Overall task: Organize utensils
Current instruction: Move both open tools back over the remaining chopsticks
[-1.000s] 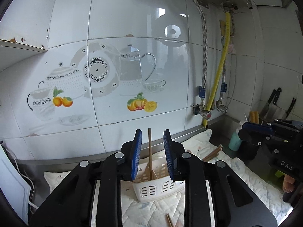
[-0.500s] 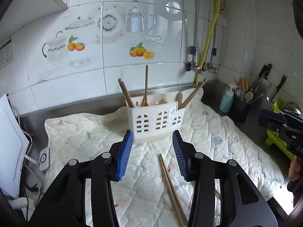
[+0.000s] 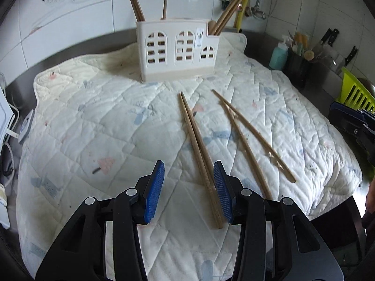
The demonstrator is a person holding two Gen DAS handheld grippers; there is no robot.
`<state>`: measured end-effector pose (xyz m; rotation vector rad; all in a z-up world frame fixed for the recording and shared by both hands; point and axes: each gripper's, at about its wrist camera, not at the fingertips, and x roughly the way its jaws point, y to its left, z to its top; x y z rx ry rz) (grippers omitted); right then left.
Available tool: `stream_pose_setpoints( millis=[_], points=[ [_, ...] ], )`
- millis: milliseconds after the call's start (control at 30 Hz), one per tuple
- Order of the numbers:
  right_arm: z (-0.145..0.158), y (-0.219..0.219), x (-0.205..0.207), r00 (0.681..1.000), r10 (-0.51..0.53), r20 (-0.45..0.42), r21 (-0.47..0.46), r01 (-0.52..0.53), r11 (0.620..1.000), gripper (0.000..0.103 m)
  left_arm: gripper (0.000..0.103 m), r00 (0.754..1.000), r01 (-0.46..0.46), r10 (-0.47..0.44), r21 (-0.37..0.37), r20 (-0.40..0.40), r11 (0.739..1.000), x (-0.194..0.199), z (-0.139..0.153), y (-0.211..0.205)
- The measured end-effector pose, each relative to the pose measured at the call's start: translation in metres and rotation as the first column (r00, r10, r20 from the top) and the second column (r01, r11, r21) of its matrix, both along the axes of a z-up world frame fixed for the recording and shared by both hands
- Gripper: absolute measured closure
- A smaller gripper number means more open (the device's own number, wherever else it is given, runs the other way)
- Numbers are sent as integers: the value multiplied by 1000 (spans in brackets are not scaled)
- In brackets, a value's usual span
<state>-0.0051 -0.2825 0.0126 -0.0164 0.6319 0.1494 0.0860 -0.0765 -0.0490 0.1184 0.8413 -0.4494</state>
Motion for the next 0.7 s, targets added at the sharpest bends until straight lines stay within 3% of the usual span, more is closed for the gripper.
stream_pose_setpoints(
  millis=[333,567,700],
  points=[
    [-48,-5,8,994,-33,-100,27,36,999,75,60,998,-7,7,13,-70,1000,8,-32,-8],
    [-61,-5,13,990,-37,-133,33,42,999,75,60,998,-14,17,40,-67,999,13,-37,-13],
    [-66,-4,15,989,-35,-145,38,41,998,75,65,998,-31,35,76,-52,997,14,-37,-17]
  ],
)
